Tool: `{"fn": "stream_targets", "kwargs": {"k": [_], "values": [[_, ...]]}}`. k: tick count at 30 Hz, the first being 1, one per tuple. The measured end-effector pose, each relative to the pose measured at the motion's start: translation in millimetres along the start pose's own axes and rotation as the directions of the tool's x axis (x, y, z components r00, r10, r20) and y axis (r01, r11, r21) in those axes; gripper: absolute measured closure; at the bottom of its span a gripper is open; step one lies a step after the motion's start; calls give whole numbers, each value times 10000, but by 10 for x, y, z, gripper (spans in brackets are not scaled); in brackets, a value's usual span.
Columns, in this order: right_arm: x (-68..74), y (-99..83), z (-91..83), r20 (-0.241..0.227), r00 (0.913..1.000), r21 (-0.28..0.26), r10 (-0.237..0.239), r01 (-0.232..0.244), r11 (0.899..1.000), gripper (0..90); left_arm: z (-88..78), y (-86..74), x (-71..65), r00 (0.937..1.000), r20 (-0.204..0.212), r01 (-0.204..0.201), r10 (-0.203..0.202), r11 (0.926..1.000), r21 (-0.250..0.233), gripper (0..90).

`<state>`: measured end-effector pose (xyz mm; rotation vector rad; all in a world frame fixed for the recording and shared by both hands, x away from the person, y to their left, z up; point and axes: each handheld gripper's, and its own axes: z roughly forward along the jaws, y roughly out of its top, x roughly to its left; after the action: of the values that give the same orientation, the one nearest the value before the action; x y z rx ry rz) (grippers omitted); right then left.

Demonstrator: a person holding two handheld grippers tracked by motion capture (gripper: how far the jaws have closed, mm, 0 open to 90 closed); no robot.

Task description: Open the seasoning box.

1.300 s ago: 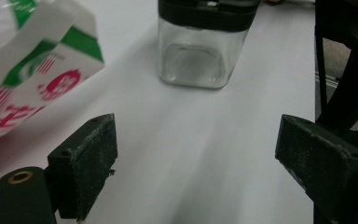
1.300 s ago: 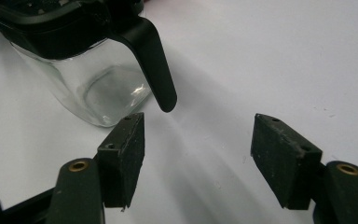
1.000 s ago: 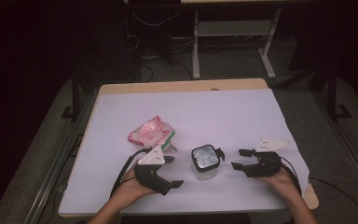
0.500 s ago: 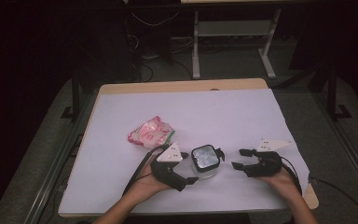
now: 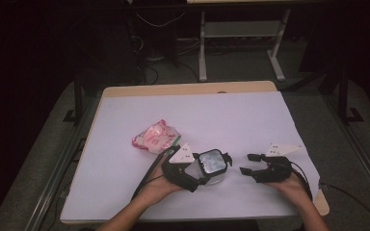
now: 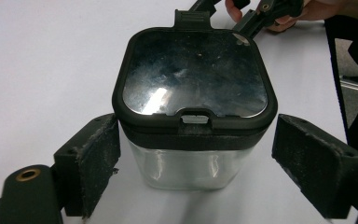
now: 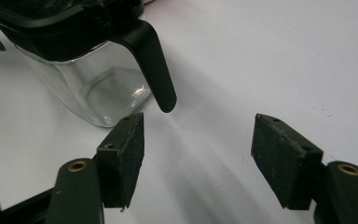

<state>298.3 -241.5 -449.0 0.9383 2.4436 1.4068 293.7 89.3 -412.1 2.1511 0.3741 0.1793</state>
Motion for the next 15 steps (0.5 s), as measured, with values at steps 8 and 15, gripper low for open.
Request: {"fn": "stream_targets", "kwargs": {"k": [8, 15], "values": [[2, 2, 3, -27, 10000, 24, -55, 55, 10000, 343, -8, 1, 11, 10000, 30, 65, -65, 10000, -27, 182], [9, 2, 12, -34, 10000, 40, -70, 70, 10000, 344, -16, 14, 18, 9999, 66, 106, -106, 9999, -54, 183]]}}
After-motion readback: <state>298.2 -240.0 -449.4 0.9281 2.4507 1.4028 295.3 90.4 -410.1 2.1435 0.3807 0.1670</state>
